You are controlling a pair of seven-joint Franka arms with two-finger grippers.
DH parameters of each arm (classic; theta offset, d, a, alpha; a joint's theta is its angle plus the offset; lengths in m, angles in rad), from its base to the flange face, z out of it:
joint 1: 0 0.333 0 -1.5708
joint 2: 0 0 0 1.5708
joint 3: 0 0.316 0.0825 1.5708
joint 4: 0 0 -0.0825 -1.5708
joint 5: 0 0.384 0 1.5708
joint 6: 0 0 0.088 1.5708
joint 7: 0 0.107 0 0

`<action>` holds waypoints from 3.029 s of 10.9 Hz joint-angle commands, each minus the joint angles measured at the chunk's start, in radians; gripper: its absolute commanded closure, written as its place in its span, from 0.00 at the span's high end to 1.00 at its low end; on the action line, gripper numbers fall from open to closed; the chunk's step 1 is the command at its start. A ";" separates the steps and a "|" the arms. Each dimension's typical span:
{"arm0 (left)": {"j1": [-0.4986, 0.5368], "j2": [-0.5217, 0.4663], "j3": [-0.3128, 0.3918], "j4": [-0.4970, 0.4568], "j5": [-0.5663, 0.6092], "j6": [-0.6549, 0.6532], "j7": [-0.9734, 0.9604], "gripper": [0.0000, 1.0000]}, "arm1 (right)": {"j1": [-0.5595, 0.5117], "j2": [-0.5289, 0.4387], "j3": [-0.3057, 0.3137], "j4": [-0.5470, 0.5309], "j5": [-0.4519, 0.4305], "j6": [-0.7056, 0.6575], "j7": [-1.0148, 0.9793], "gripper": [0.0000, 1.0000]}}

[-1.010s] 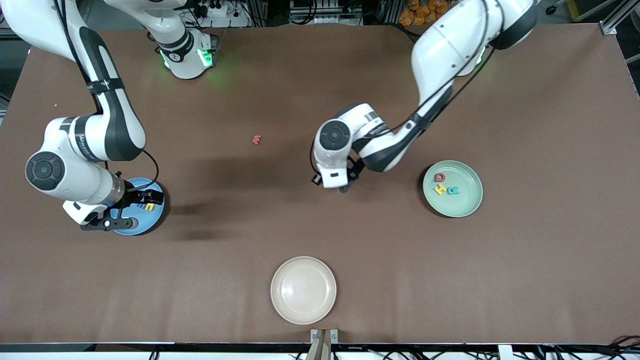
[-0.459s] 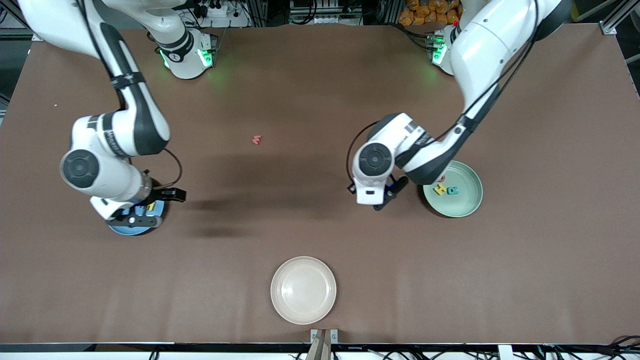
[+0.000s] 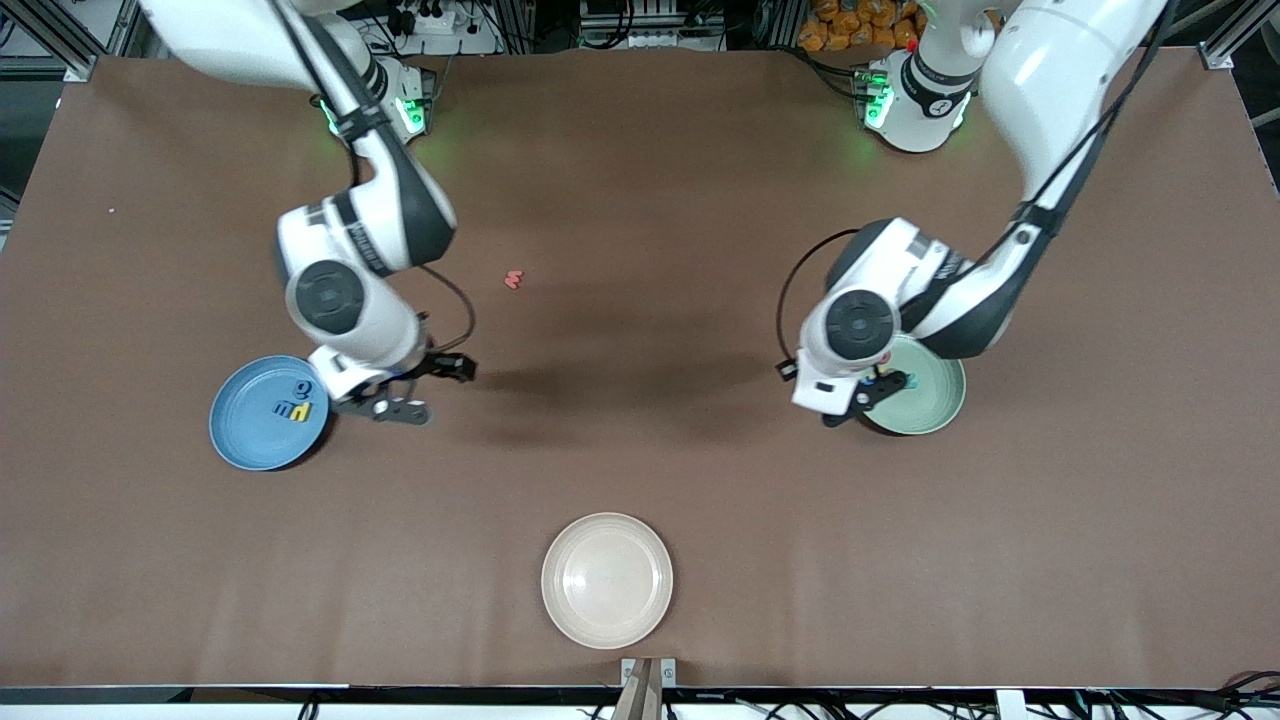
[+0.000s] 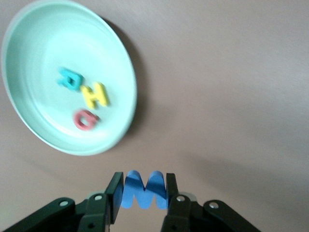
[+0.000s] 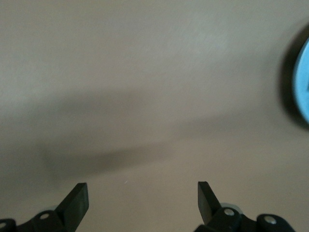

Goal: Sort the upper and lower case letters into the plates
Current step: 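Carry the M to the green plate while the right reaches the pink m, then release the M in the green plate while the right grasps the pink m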

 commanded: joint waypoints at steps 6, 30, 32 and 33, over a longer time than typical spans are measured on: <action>0.365 -0.126 -0.055 -0.303 -0.065 0.267 0.688 0.13 | 0.057 -0.085 0.047 -0.376 0.008 0.269 0.199 1.00; 0.407 -0.123 -0.078 -0.476 -0.127 0.503 0.722 1.00 | 0.074 -0.074 0.165 -0.672 0.009 0.709 0.416 1.00; 0.401 -0.141 -0.120 -0.467 -0.129 0.491 0.649 1.00 | 0.073 -0.071 0.165 -0.672 0.009 0.711 0.416 1.00; 0.398 -0.163 -0.146 -0.458 -0.129 0.486 0.592 1.00 | 0.073 -0.073 0.165 -0.672 0.009 0.711 0.416 1.00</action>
